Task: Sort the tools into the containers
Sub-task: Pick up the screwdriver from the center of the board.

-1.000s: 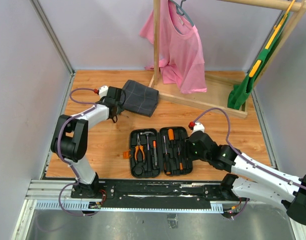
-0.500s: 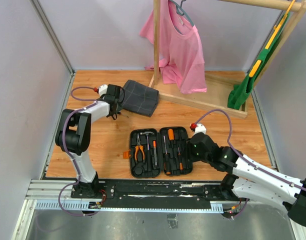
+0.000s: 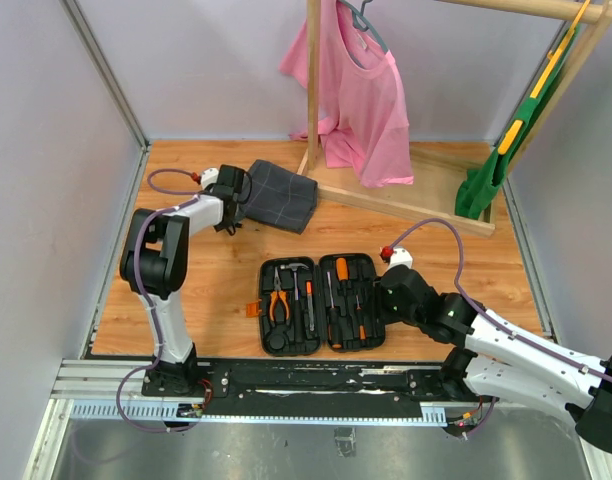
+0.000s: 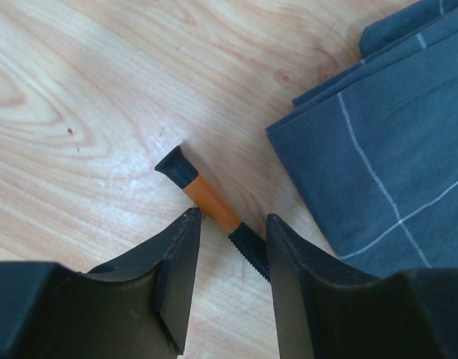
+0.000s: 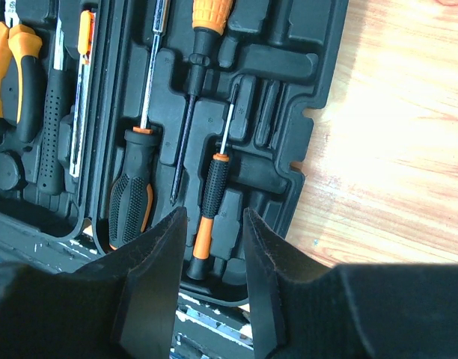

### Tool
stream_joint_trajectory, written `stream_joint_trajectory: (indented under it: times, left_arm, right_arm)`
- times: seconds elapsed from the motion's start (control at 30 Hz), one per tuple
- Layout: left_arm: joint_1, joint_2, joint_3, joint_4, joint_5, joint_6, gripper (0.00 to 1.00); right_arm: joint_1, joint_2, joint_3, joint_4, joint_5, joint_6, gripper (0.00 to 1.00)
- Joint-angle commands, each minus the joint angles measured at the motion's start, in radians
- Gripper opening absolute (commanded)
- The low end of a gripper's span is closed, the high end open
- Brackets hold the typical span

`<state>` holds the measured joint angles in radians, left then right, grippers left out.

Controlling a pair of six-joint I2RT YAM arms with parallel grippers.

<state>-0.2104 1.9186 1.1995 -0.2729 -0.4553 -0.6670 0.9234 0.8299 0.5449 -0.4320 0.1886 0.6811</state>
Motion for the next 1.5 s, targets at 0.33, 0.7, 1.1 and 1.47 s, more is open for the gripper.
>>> stream_joint_trajectory:
  times: [0.33,0.7,1.1,1.47]
  left_arm:
    - [0.009,0.022,-0.038,-0.052,0.007,0.059,0.22]
    - [0.009,-0.195,-0.196,0.052,0.065,0.095,0.01]
    - [-0.013,-0.59,-0.331,0.073,0.298,0.174,0.0]
    - [-0.223,-0.795,-0.334,0.107,0.491,0.202,0.01]
  right_arm:
    - [0.014,-0.002,-0.022,-0.016,0.039,0.019,0.39]
    - [0.014,-0.018,-0.02,-0.017,0.042,0.02,0.4]
    - [0.014,-0.125,0.003,0.006,0.087,-0.01,0.41]
    - [0.015,-0.265,-0.093,0.264,0.017,0.049,0.48]
